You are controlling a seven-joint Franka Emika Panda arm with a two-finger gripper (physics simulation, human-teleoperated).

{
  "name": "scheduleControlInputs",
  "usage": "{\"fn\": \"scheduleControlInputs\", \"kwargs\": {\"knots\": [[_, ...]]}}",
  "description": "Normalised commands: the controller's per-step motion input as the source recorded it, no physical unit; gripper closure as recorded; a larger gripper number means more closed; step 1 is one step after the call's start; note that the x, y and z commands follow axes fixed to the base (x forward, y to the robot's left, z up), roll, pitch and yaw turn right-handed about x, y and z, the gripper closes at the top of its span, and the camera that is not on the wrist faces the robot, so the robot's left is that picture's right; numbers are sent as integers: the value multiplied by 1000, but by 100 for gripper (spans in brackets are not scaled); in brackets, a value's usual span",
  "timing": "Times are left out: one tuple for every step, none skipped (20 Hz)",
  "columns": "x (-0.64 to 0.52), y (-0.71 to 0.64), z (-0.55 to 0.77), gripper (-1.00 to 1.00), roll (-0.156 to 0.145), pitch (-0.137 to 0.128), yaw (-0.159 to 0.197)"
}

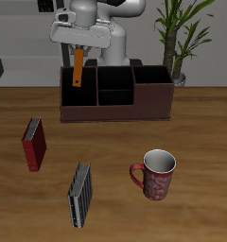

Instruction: Place the orange book into the back desk caddy's left compartment

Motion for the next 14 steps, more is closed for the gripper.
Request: {"fn": "scheduleControlInputs", "kwargs": {"knots": [[71,-104,-248,100,13,28,-15],[78,-171,-279,100,-53,61,-53],[20,-34,-160,100,-11,1,21],[3,-67,-305,100,7,68,-17],[-41,2,-133,100,1,-1,10],[7,-4,3,100,0,0,0],[29,-1,-180,100,41,24,-11],[87,-8,-310,100,24,75,-25],[14,76,-169,100,26,-27,60],[78,-71,-217,100,-21,58,-36],[-15,-4,-202,100,1,38,-46],[11,22,-154,100,-2,5,27],[28,82,-337,100,54,69,-30],[36,56,-235,100,48,88,-60]]}}
